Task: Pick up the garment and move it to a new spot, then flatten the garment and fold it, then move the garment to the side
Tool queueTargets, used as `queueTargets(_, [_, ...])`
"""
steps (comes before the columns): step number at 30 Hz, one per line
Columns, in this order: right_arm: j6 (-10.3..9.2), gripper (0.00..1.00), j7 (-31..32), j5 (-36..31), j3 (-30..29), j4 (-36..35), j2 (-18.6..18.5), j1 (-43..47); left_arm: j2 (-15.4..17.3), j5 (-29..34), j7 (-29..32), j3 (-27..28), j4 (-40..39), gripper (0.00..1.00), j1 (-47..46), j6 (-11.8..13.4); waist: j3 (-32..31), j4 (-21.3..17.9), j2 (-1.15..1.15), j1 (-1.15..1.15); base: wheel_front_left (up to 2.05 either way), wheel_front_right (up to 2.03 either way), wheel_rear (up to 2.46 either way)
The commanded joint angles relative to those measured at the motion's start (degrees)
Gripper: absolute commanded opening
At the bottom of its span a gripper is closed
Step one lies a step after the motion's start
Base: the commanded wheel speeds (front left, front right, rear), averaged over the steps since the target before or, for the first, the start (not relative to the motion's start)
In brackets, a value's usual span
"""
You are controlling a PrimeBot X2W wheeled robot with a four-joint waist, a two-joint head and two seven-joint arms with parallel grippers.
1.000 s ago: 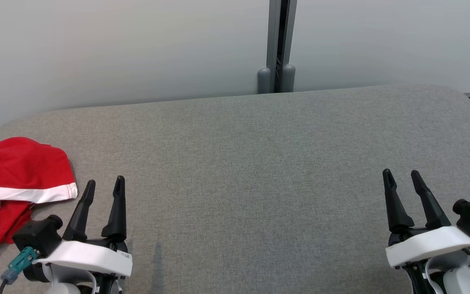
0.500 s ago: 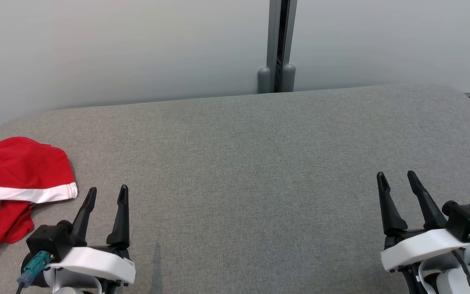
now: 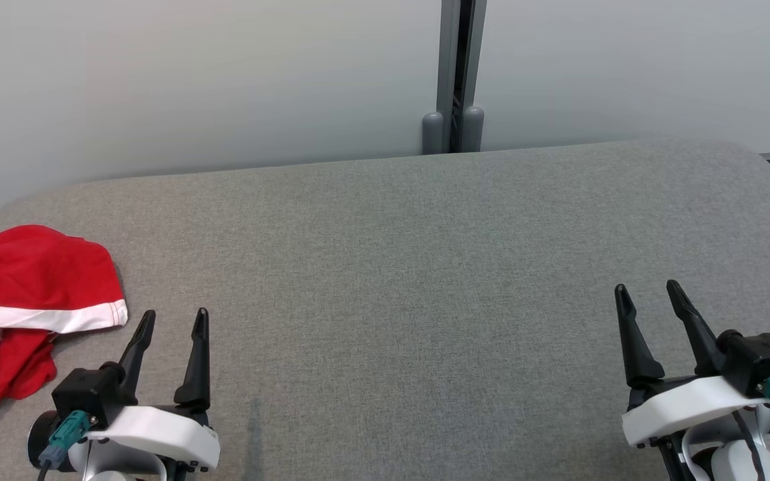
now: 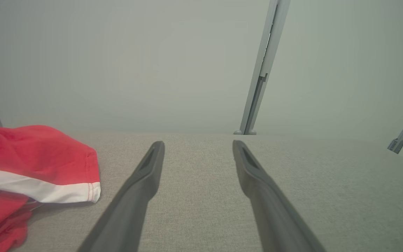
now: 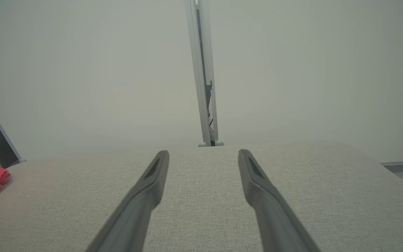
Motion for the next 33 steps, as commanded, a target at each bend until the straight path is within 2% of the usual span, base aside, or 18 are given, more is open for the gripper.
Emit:
queueTargets(1, [0.09, 1.00, 0.0, -1.3, -0.2, 0.0, -0.1, -0.1, 0.6, 1.2, -0.2, -0.1, -0.1, 1.00, -0.7, 0.5, -0.1, 0.0, 0.00, 0.00, 0.00, 0.00, 0.00])
queueTargets(20, [0.10, 1.00, 0.5, -4.6, -0.9, 0.7, 0.1, 0.4, 1.3, 5.8, -0.2, -1.3, 0.5, 1.00, -0.4, 1.5, -0.4, 0.1, 0.00, 0.00, 0.00, 0.00, 0.00])
queueTargets(33, [0.09, 1.00, 1.1, -2.9, -0.7, 1.7, 0.1, 0.3, 1.4, 4.0, 0.6, -1.3, 1.1, 1.00, -0.5, 1.8, -0.6, 0.2, 0.00, 0.00, 0.00, 0.00, 0.00])
